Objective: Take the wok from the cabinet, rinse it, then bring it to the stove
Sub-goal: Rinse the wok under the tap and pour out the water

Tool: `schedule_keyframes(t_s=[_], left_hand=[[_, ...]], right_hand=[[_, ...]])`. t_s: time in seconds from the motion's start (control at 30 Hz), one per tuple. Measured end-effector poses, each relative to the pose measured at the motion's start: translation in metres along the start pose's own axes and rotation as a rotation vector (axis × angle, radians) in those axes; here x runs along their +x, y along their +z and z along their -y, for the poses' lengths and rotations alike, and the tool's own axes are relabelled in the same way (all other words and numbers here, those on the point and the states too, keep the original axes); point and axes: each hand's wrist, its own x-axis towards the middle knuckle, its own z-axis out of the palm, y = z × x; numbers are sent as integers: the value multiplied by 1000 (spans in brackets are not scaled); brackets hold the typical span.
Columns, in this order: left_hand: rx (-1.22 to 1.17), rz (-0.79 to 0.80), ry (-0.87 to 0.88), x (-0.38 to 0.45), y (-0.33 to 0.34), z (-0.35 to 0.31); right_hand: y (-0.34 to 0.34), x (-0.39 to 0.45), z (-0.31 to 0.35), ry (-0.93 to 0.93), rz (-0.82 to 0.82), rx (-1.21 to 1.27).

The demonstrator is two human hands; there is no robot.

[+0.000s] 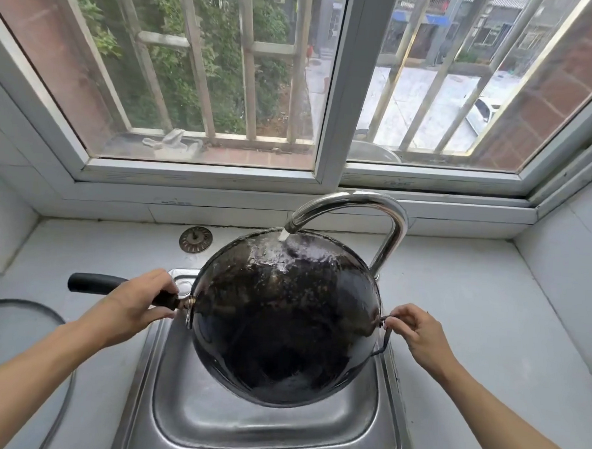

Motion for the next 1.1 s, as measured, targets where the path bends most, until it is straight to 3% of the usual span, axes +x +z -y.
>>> schedule_keyframes(t_s=[0.77,1.1], left_hand=[[32,24,99,50,-15,-11],[75,-36,144,30,-22,2]], right_hand=[[-18,-17,-5,47,-73,-6],[-6,0,13,13,-54,-34]])
